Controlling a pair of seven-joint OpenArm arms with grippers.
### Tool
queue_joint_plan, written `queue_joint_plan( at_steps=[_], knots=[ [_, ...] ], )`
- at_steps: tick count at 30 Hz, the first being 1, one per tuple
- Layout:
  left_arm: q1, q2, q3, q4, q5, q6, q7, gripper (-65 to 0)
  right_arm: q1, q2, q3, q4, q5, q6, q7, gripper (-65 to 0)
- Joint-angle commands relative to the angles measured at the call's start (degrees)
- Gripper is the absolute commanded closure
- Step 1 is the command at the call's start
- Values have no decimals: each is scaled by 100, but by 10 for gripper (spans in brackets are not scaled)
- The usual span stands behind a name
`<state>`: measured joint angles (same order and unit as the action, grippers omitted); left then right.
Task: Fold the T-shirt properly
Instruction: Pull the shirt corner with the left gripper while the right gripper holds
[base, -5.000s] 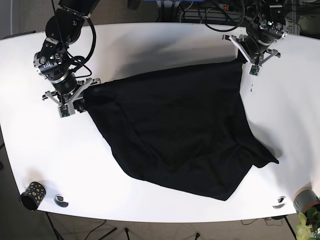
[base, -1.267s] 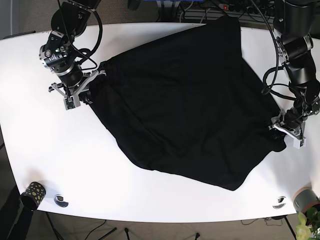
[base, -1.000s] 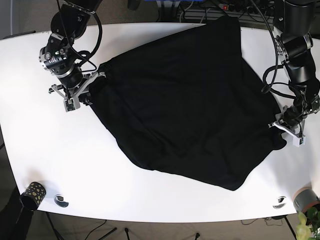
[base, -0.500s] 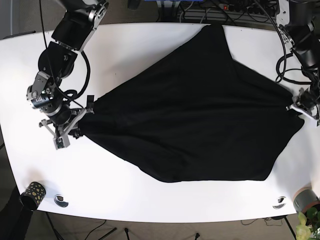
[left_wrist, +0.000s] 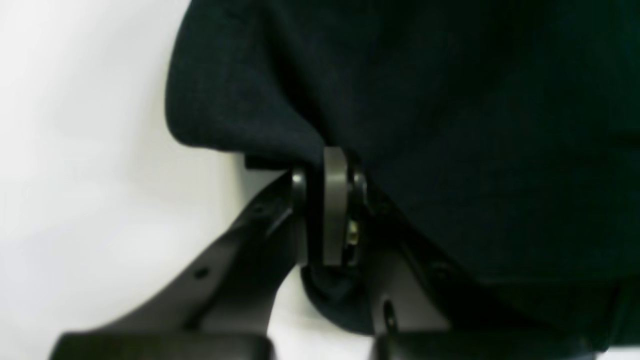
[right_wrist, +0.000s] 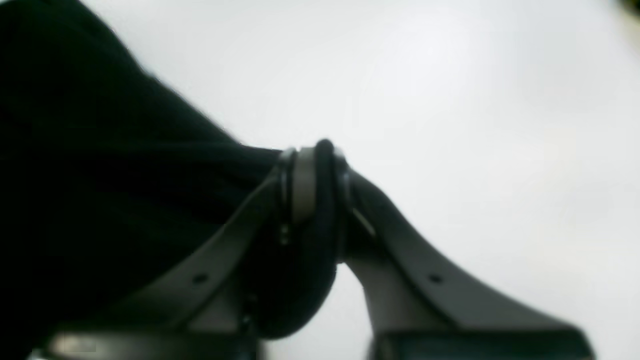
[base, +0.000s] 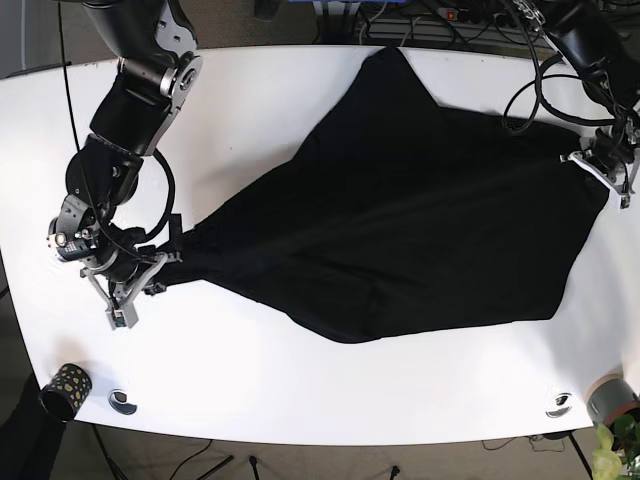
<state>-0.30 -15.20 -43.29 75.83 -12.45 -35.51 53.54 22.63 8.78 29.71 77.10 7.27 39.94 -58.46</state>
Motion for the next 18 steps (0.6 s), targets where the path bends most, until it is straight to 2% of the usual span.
queue_joint_plan(
  at_steps=[1, 3, 5, 8, 13, 18],
  knots=[
    [16, -23, -10, 184, -34, 3, -48, 0, 115, 76, 22, 119, 86, 6, 127, -181],
    [60, 12, -10, 184, -34, 3, -48, 0, -79, 59, 22, 198, 192, 6, 65, -296],
    [78, 21, -10, 184, -34, 3, -48, 0, -272, 67, 22, 400, 552, 6, -40, -371],
    [78, 65, -10, 166, -26, 3, -48, 0, -808, 120, 22, 760, 1467, 6, -137, -461],
    [43, 83, -10, 175, -26, 3, -48, 0, -1740, 296, 22, 1033, 3111, 6, -216, -482],
    [34, 83, -1, 175, -26, 3, -48, 0, -2531, 191, 532, 1112, 4016, 6, -436, -482]
  ],
)
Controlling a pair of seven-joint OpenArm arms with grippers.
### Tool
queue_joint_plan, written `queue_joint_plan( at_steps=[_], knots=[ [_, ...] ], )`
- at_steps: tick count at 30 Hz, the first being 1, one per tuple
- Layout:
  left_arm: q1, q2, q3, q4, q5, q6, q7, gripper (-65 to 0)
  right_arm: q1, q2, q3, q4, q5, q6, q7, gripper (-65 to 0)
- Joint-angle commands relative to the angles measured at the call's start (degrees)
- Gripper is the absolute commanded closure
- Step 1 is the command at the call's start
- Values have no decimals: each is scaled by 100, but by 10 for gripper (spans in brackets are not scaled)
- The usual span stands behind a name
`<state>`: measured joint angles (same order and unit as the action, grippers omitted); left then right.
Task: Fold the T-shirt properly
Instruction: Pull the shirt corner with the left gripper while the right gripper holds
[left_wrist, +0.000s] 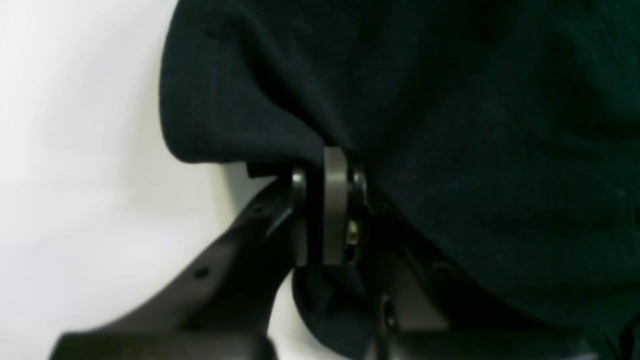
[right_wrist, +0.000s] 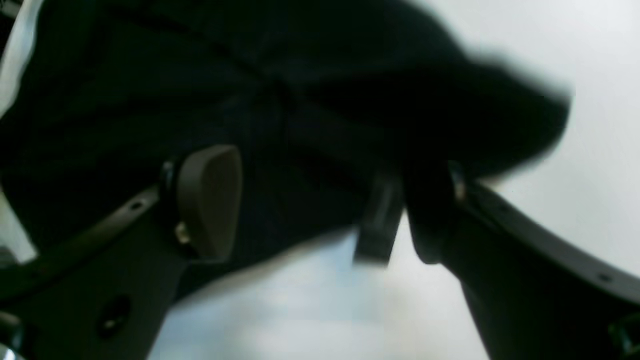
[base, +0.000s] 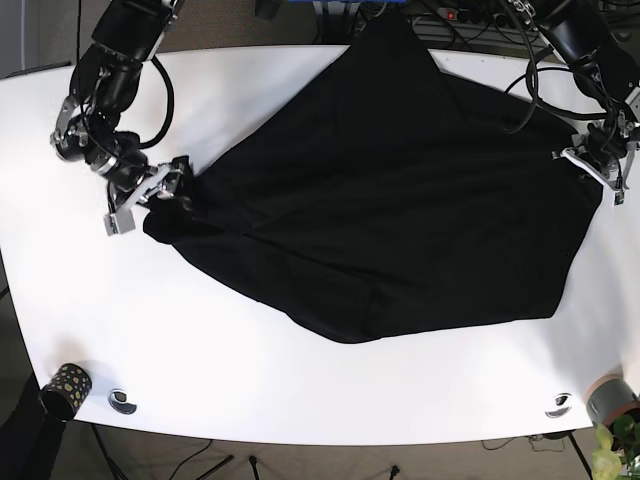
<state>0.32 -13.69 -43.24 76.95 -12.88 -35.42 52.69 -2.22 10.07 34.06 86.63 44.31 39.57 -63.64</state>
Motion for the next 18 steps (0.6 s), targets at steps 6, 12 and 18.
queue_joint_plan(
  at_steps=[6, 12, 18],
  knots=[
    [-27, -68, 74, 64, 18, -5, 37, 0, -758, -228, 202, 801, 382, 43, 65, -482],
    [-19, -68, 382, 64, 18, 3, 28, 0, -987, -369, -26, 994, 276, 43, 65, -482],
    [-27, -68, 408, 55, 18, 3, 28, 0, -583, -360, -624, 1012, -612, 43, 109, -482]
  ],
)
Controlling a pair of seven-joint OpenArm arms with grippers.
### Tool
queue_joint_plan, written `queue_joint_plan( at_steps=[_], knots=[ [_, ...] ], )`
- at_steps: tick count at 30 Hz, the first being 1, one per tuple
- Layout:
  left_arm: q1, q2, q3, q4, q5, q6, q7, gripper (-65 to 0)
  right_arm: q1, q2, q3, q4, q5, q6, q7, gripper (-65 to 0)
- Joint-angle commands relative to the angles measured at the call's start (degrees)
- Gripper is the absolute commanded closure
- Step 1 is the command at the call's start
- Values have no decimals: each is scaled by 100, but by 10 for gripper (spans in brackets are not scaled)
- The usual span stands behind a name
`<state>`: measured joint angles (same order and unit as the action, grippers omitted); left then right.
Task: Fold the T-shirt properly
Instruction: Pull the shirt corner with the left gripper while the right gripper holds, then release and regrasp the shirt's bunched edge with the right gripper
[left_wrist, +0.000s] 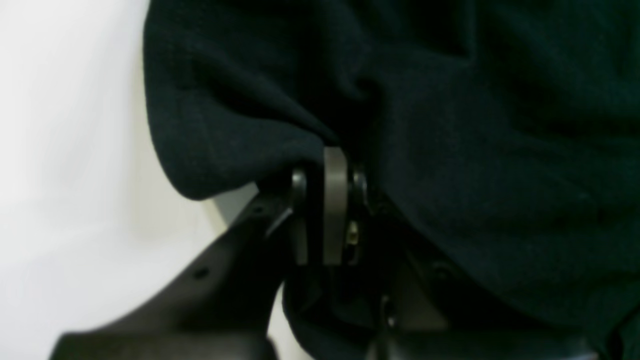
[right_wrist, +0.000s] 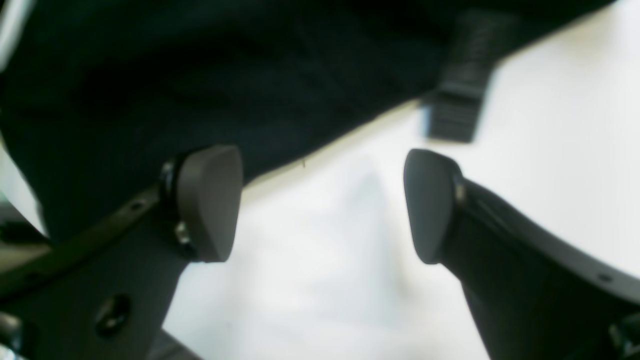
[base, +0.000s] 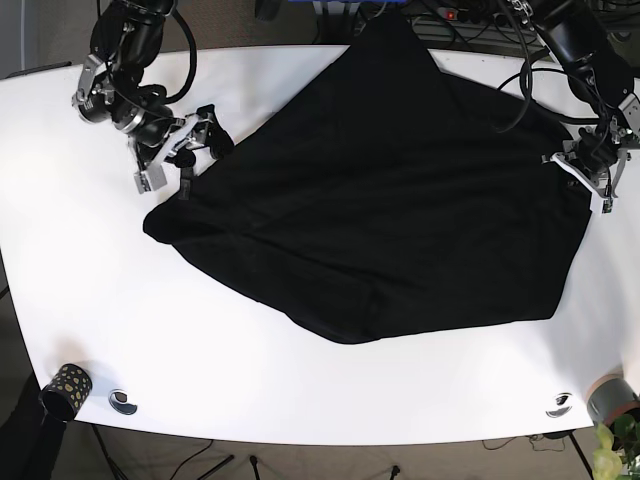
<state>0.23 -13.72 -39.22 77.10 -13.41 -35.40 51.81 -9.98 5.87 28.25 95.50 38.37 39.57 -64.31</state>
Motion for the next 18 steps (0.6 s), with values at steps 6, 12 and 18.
queue_joint_plan(
  at_steps=[6, 12, 18],
  knots=[
    [-19, -66, 6, 39, 71, 1, 116, 0, 826, 59, -649, 124, -852, 43, 176, -482],
    [-1, -75, 6, 39, 71, 1, 116, 0, 1442, 59, -1511, 98, -1538, 43, 176, -482],
    [17, -83, 6, 39, 71, 1, 116, 0, 1829, 59, -2671, 98, -2250, 43, 176, -482]
  ],
)
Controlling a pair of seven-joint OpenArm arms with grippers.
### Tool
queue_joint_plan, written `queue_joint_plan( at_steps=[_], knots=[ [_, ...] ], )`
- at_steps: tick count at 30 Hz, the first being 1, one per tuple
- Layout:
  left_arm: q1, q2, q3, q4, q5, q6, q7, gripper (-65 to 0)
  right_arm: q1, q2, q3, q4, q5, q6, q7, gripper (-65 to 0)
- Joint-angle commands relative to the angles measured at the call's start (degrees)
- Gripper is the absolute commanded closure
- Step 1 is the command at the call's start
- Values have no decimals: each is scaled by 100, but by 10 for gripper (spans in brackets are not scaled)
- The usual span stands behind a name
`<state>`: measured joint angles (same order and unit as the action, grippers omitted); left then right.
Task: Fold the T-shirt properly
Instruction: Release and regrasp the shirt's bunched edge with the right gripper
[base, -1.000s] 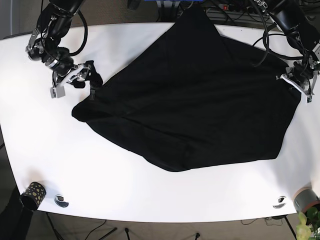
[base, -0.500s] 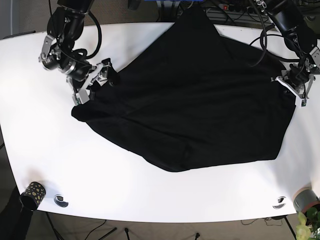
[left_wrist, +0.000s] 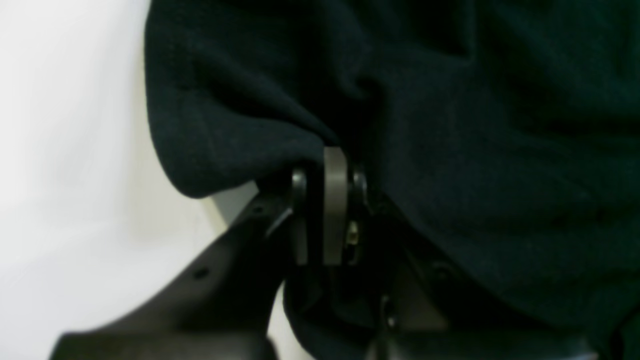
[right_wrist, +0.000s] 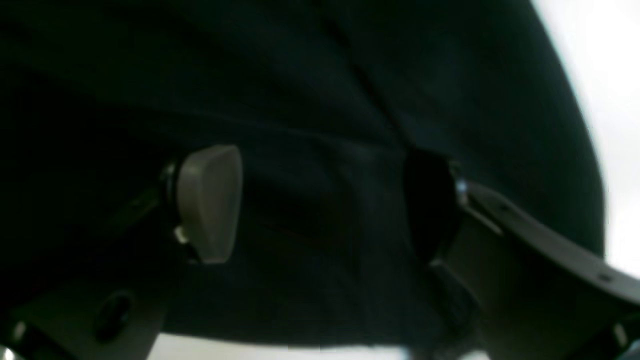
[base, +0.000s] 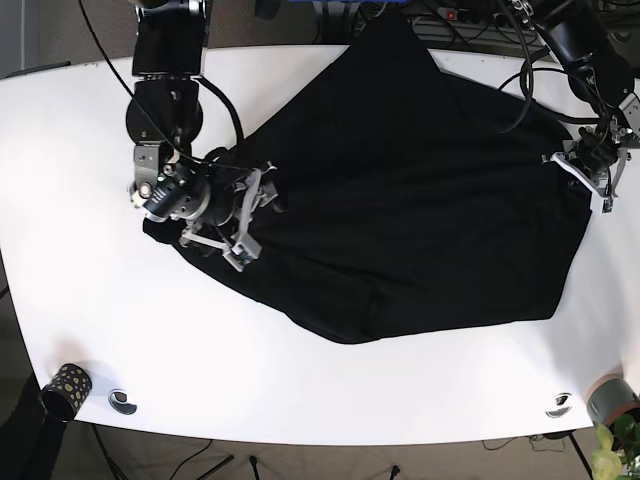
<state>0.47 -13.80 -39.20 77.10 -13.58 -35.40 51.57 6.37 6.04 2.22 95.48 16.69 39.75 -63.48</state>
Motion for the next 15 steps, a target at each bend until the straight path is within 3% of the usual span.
queue_joint_plan(
  at_steps=[1, 7, 15],
  knots=[
    [-7, -75, 4, 39, 88, 1, 140, 0, 229, 42, -200, 91, -144, 25, 93, -482],
    [-7, -75, 4, 39, 88, 1, 140, 0, 475, 279, -991, 30, -187, 25, 76, -487],
    [-7, -75, -5, 39, 88, 1, 140, 0, 747, 288, -1589, -709, -196, 25, 14, -485]
  ],
)
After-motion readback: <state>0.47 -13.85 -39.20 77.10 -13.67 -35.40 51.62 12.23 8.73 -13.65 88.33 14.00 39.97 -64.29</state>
